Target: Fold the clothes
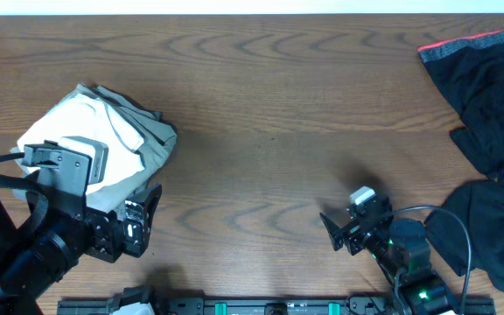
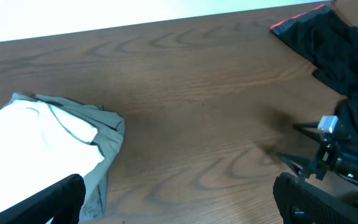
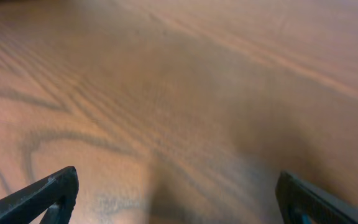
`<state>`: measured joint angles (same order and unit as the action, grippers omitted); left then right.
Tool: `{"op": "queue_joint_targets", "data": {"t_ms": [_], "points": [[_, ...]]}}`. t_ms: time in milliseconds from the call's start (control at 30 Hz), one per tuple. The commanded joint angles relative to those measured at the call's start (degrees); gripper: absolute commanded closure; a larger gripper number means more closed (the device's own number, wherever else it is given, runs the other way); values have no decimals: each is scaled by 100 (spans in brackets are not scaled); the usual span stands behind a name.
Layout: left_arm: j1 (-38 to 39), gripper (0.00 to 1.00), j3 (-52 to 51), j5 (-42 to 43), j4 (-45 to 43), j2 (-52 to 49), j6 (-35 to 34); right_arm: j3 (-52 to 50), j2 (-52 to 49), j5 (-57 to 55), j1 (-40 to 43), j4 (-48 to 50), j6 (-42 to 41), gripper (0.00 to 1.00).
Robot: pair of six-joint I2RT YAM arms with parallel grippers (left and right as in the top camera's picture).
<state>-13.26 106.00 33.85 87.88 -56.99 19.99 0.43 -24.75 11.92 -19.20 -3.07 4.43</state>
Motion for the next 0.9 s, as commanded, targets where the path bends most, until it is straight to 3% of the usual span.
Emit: {"op": "queue_joint_targets", "data": {"t_ms": [0, 333, 867], "points": [[33, 2, -11, -44, -4, -22, 94, -7, 463, -24, 9, -20, 37, 1], [33, 2, -11, -44, -4, -22, 94, -7, 2479, -118, 24, 31, 37, 1], [33, 2, -11, -44, -4, -22, 96, -11, 2448, -118, 11, -15, 37, 1]]}}
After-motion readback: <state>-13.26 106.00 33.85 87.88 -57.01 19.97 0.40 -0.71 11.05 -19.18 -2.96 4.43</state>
